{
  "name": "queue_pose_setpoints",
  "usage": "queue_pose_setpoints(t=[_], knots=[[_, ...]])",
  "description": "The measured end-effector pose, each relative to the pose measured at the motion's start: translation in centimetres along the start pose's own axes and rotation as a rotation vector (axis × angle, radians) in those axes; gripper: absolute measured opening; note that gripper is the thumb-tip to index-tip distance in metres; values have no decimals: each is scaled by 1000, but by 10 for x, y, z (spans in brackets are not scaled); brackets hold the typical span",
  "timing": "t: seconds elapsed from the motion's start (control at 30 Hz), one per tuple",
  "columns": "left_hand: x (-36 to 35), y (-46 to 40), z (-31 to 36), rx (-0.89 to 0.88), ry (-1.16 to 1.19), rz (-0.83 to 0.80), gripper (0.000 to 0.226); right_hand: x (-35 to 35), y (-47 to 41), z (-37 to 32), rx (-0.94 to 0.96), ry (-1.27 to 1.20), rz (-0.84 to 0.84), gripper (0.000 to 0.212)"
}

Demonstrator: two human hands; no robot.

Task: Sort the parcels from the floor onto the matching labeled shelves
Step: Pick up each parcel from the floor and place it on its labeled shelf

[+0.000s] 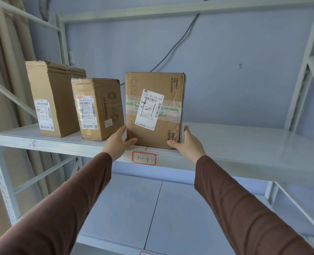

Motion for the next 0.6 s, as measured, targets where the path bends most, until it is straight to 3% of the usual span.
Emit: queue_pose_setpoints(t=[0.1,0.3,0.6], knots=[[-1,25,11,3,35,83,91,5,17,2,13,-13,37,105],[-16,76,39,-72,166,186,87,10,67,18,121,-112,174,94],[-84,171,97,-129,167,93,81,48,163,65,203,-126,261,71]])
Point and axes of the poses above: each hand's wrist, its own y-axis away from the middle knuckle, its own x-axis out of the back of the hand, z = x × y, the point moved 2 cm from there along -y, towards the middle knuckle, and after that the axes turned 5 degrees about -y, right-handed, at the moved point
